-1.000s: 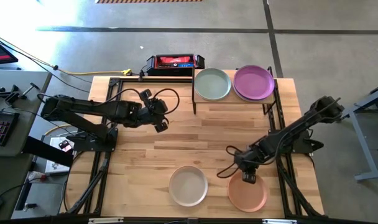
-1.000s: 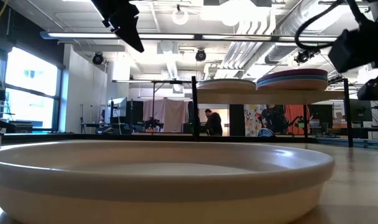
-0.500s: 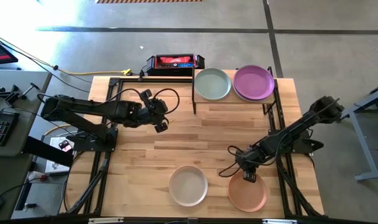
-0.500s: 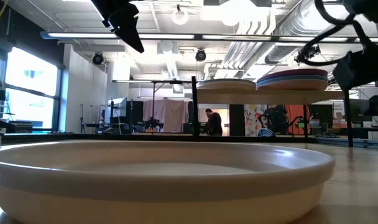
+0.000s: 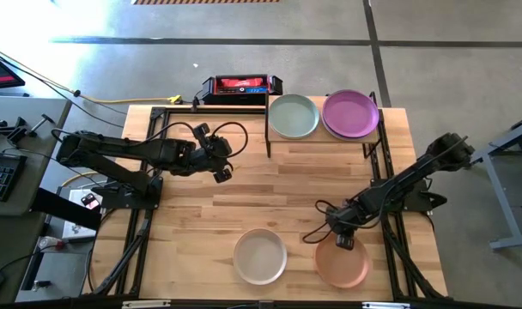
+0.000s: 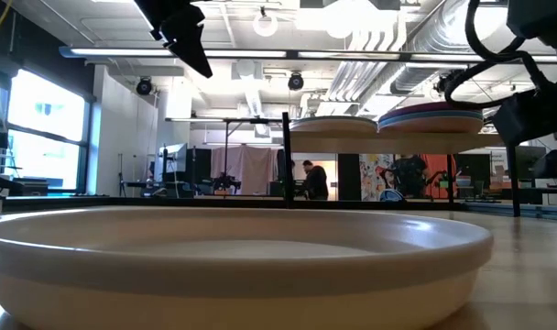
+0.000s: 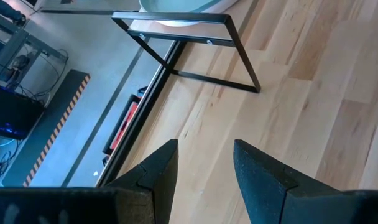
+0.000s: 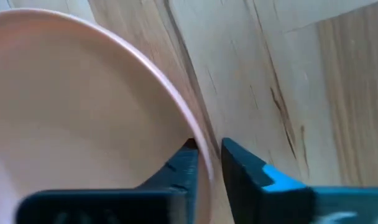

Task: Place and stack plates onto a shelf
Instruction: Stack the brown plate on top of the light blue plate on the shelf

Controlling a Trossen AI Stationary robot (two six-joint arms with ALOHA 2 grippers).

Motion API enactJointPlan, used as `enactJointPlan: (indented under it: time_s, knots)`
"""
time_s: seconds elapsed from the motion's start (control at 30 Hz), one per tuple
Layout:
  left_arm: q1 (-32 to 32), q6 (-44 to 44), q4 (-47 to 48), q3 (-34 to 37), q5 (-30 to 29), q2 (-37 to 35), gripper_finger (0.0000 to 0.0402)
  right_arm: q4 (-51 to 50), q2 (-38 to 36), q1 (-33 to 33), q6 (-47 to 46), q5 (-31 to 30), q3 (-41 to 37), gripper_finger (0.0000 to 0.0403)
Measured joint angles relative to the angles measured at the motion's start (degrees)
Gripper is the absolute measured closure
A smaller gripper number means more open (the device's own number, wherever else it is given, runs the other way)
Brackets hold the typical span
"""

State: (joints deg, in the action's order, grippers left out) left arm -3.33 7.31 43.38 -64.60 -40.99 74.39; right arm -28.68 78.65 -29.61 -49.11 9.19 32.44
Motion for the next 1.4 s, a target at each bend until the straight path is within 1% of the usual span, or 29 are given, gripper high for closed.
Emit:
enactJointPlan:
  time_s: [0.07,0.13,0.2,0.4,0.6,0.77,0.87,1.0,1.17,1.4]
  knots:
    - [0.1,0.0,0.0,0.0,0.0,0.0,0.0259,-0.4,0.1,0.3,0.1,0.2,0.4,0.0383]
    - [0.5,0.0,0.0,0.0,0.0,0.0,0.0259,0.4,0.2,0.7,0.3,0.6,0.8,0.0396]
    - [1.0,0.0,-0.1,0.0,0.0,0.0,0.0259,0.5,0.2,1.3,0.0,0.9,1.2,0.0393]
    - [2.3,0.0,-0.4,0.0,1.5,0.0,0.0259,0.4,0.2,3.6,0.1,3.0,3.2,0.0401]
    - [2.6,0.0,-0.4,0.0,1.8,0.0,0.0259,-0.1,0.1,6.1,2.6,3.5,5.9,0.0402]
    - [2.6,0.0,-0.4,0.0,1.8,0.0,0.0259,-4.6,0.1,9.3,4.5,4.0,8.8,0.0402]
    - [2.6,0.0,-0.4,0.0,1.8,0.0,0.0259,-7.5,0.1,11.6,7.5,4.4,11.7,0.0402]
    - [2.6,0.0,-0.4,0.0,1.8,0.0,0.0259,-13.4,0.1,15.3,12.4,4.5,16.6,0.0403]
    - [2.6,0.2,-0.4,0.0,1.8,0.0,0.0259,-20.5,0.1,21.6,18.8,3.1,23.4,0.0403]
    - [2.6,0.2,-0.4,0.0,1.9,0.0,0.0259,-24.2,0.0,32.7,27.9,2.9,32.7,0.0403]
